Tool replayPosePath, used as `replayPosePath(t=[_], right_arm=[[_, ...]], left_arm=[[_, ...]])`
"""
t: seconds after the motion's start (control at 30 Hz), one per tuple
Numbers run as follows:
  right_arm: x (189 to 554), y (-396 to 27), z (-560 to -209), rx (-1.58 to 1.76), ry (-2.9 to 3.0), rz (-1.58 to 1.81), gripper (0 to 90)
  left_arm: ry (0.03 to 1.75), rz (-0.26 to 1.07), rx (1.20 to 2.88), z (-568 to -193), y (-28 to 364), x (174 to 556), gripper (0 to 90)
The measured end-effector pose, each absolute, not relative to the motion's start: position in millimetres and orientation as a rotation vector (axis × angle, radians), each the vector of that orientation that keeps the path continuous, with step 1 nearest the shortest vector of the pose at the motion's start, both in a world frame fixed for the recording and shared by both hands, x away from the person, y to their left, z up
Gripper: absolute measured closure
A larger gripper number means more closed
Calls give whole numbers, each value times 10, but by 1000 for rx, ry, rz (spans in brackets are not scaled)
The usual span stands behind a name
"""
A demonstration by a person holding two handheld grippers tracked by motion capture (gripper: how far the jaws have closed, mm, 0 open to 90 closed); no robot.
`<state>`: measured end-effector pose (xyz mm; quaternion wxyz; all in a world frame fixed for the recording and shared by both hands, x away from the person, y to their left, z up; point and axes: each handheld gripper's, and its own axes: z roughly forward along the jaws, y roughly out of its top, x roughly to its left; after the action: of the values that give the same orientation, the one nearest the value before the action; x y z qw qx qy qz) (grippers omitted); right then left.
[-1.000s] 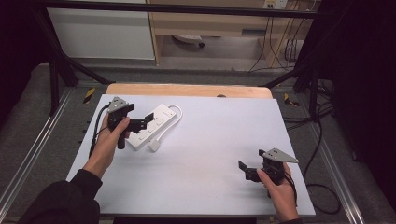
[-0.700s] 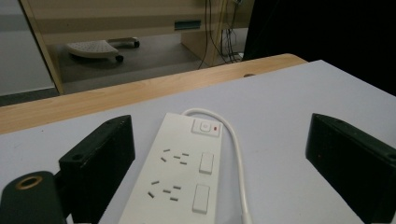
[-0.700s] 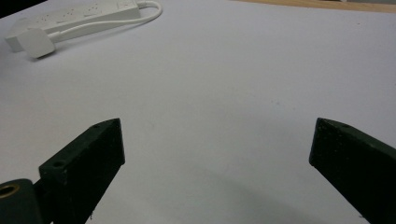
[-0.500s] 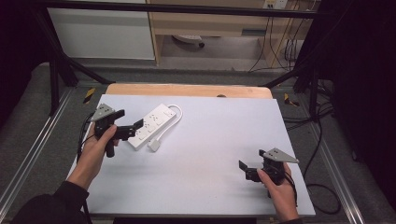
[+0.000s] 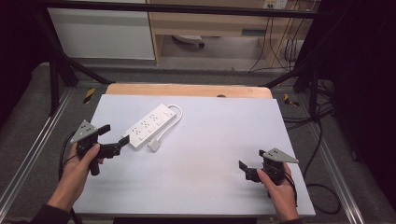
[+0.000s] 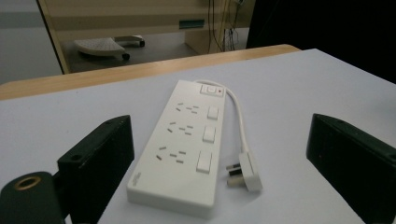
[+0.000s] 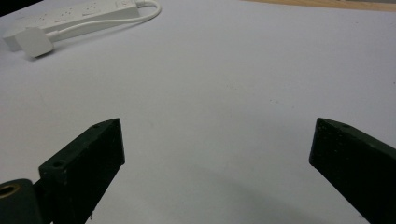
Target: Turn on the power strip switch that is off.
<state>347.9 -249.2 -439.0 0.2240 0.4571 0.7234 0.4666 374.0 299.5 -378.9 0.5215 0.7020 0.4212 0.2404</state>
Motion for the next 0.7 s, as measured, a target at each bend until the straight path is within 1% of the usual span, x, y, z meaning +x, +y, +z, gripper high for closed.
replayPosePath(t=[0.37, 0.6, 0.7], right_arm=[[3479, -2499, -4395, 1263, 1997, 1280, 37], [3479, -2498, -4410, 1266, 2004, 1262, 35], [3489, -2507, -4430, 1277, 2002, 1240, 33]], left_arm=[[1021, 515, 1777, -4218, 2970, 3321, 77], [1013, 507, 1879, -4349, 2930, 3131, 61], [1035, 504, 1860, -4349, 2981, 3117, 67]])
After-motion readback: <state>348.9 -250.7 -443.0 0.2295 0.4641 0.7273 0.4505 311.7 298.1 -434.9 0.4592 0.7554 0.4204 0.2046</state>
